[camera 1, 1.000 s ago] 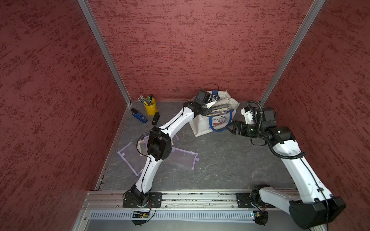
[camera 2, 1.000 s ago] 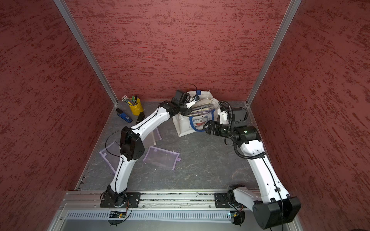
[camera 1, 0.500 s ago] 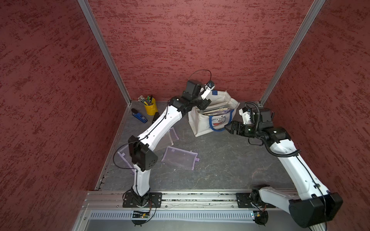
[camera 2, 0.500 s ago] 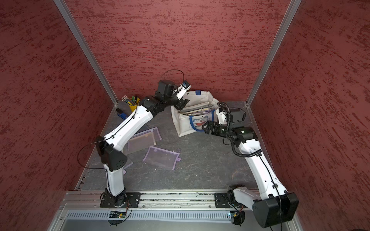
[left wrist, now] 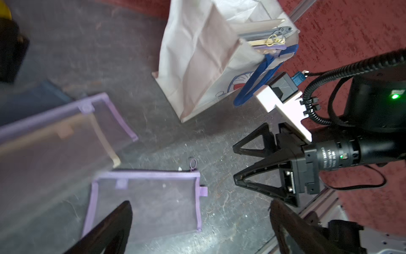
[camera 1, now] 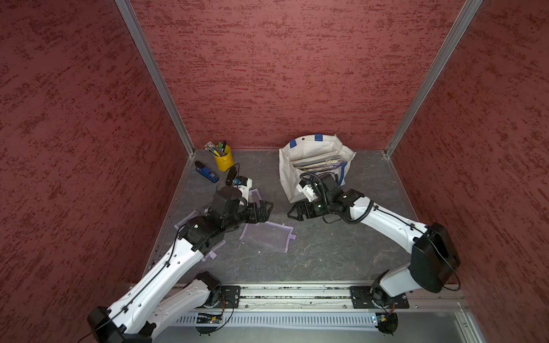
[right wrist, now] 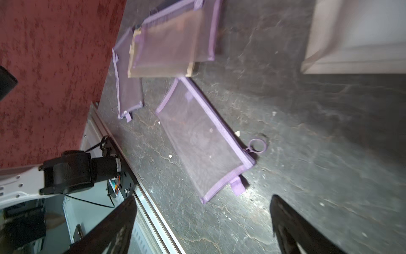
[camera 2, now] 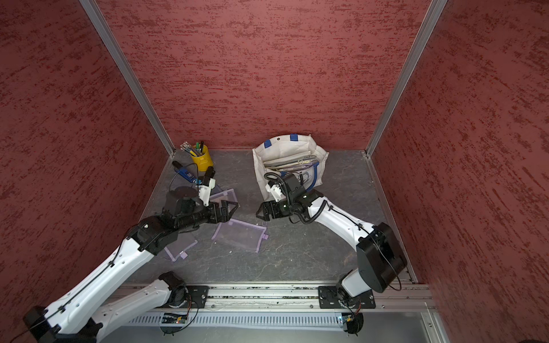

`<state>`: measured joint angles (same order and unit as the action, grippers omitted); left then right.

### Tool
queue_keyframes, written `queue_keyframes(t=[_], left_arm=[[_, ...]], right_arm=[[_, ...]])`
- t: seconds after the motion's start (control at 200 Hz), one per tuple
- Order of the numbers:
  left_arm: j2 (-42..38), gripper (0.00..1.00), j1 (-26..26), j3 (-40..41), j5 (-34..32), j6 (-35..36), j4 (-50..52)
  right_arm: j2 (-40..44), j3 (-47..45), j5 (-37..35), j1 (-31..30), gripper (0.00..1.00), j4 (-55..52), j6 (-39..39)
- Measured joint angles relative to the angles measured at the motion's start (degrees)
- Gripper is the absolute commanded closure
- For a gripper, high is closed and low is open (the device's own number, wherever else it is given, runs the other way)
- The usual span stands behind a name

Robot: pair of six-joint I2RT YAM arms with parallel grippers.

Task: Put the pencil pouch into the canvas bag
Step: Place the pencil pouch in the canvas bag, then pick up the pencil pouch from the center of the board.

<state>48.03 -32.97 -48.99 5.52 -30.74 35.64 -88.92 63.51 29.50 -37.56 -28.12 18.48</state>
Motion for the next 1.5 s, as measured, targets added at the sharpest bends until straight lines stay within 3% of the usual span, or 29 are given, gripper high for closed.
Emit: queue_keyframes(t=[0.185,0.501,0.862,1.197,1.373,1.498], left_arm=[[-6.80,0.04,0.02,13.25,2.10,-16.22,-1.01],[-7.72,0.08,-0.85,27.76,3.26,-36.65,-6.75],[-6.40,0.16,-1.84,37.57,1.16,-45.11,-20.20],[-0.48,0.28,-2.10,40.79,-3.39,-46.99,-34.88],[3.26,0.51,-2.19,40.74,-4.83,-45.35,-39.08],[2.71,0.81,-2.49,39.56,-6.10,-42.73,-39.04]], right_arm=[[-9.62,1.07,0.31,-4.39,0.10,4.11,-1.44],[-21.46,5.53,-1.01,-4.98,0.18,8.94,0.07],[-22.80,4.87,-0.92,-5.88,0.29,12.55,0.76],[-22.80,2.10,2.36,-9.57,0.60,15.17,2.19],[-22.80,1.49,3.58,-10.16,0.66,15.02,2.12],[-22.80,1.42,3.78,-10.40,0.67,14.95,2.08]])
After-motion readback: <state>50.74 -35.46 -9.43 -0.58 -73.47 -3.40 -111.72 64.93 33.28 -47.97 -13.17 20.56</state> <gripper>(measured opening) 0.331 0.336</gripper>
